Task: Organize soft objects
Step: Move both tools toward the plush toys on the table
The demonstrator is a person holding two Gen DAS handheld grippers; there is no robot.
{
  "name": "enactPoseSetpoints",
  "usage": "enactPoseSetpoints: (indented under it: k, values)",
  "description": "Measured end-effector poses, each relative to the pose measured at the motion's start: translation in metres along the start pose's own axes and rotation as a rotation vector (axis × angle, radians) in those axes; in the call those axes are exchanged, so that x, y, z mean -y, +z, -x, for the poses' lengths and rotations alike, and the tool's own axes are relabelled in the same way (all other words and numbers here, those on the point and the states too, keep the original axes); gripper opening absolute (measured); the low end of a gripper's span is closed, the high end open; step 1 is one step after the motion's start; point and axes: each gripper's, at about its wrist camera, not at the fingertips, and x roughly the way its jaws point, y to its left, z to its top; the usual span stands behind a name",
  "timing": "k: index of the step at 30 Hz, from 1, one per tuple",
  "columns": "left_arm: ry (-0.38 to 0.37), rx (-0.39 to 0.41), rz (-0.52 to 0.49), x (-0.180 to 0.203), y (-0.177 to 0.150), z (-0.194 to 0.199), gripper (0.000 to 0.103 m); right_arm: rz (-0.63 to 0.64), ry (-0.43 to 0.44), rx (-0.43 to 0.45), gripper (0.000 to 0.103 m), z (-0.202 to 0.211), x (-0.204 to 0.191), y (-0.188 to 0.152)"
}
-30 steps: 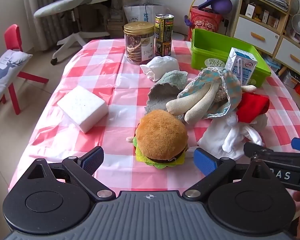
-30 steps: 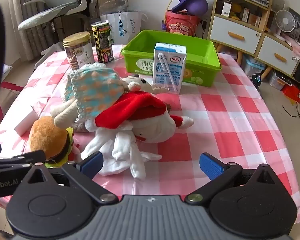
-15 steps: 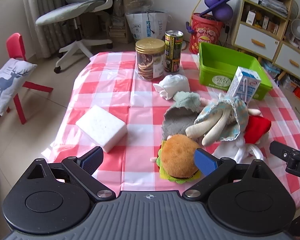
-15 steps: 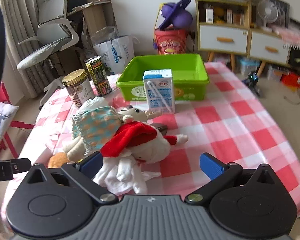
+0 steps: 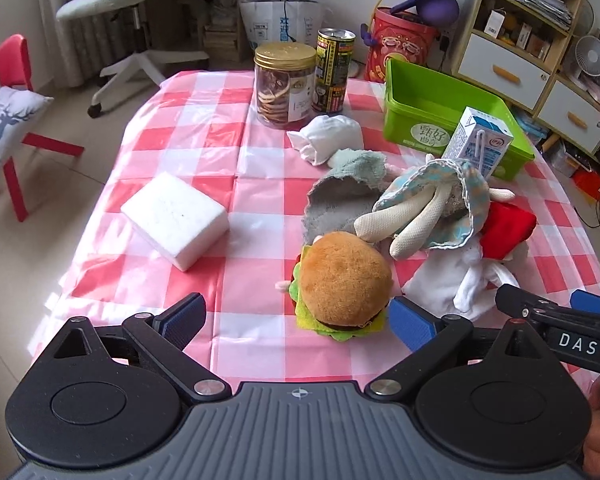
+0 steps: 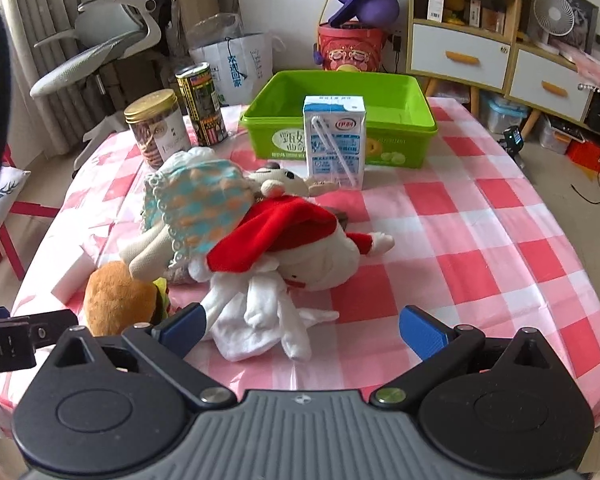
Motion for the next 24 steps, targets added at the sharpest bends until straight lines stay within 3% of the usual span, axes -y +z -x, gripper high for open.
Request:
enactPoseSetpoints:
  k: [24]
  values:
    - [0.005,-0.022,-0.034,0.006,-0.005,-0.012,0.094,0.019,-0.011,-0.044,0.073,-0.007,-0.008,-0.006]
